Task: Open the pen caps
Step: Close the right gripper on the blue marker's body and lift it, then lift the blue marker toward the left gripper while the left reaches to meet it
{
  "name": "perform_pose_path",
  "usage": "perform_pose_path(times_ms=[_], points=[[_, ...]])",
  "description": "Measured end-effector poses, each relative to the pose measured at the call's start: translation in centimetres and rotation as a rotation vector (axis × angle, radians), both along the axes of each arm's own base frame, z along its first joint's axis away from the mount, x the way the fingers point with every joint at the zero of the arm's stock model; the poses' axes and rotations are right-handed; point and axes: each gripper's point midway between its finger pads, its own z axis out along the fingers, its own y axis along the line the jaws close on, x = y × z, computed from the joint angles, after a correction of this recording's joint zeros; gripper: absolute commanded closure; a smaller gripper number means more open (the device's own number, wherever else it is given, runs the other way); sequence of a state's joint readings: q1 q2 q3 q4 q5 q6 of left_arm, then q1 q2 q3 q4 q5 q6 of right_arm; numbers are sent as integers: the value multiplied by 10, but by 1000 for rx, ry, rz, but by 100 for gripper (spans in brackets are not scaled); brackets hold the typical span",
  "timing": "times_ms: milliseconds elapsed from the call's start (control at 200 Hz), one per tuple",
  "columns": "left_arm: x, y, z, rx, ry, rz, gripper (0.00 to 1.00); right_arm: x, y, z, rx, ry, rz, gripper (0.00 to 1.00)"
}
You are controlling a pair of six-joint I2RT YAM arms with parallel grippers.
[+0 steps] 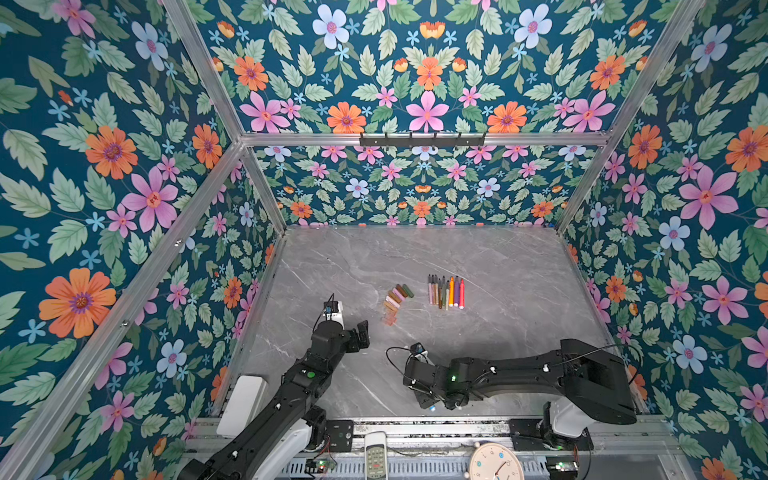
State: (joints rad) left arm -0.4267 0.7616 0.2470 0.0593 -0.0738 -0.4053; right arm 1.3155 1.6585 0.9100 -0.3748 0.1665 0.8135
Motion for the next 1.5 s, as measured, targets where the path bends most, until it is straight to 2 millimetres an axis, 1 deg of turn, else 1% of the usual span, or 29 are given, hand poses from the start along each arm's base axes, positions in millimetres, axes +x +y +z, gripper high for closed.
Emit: perform_pose_path(times_ms=[95, 170, 350, 450, 520, 610, 700, 795, 910, 980, 1085, 1180, 1285, 1360, 1500], points=[[0, 0, 3, -5, -13, -1, 0, 1, 1, -7, -20, 5, -21, 59], [0, 0, 5, -10, -23, -1, 0, -1, 1, -9, -31, 1, -17, 55], [0, 0, 7, -12, -32, 2, 0, -13, 5, -15, -49, -43, 11, 55], [0, 0, 6, -9, -25, 2, 0, -15, 0, -20, -65, -44, 9, 64], [0, 0, 5, -6, -20, 4, 0, -14, -3, -22, -70, -59, 4, 79], [-1, 4, 11, -13, -38, 20, 0, -11, 0, -23, -54, -72, 2, 89], [-3, 8, 25, -34, -98, 36, 0, -10, 0, -21, -40, -74, 3, 90], [-7, 10, 34, -59, -143, 39, 0, -9, 1, -19, -19, -52, 11, 91], [-9, 9, 39, -73, -166, 32, 0, -7, 4, -9, 18, -19, 26, 91], [-8, 13, 38, -79, -150, 61, 0, -8, -4, -3, 7, 11, 38, 91], [-5, 14, 34, -87, -119, 85, 0, 5, -6, 20, 51, -8, 38, 91], [-1, 4, 28, -113, -76, 63, 0, 17, -13, 39, 102, -36, 22, 91], [5, -11, 27, -168, -46, 29, 0, 25, -31, 50, 152, -37, -2, 90], [6, -22, 29, -221, -42, 5, 0, 33, -49, 56, 187, -35, -44, 91], [9, -53, 35, -317, -19, -83, 0, 51, -82, 68, 272, -34, -136, 91]])
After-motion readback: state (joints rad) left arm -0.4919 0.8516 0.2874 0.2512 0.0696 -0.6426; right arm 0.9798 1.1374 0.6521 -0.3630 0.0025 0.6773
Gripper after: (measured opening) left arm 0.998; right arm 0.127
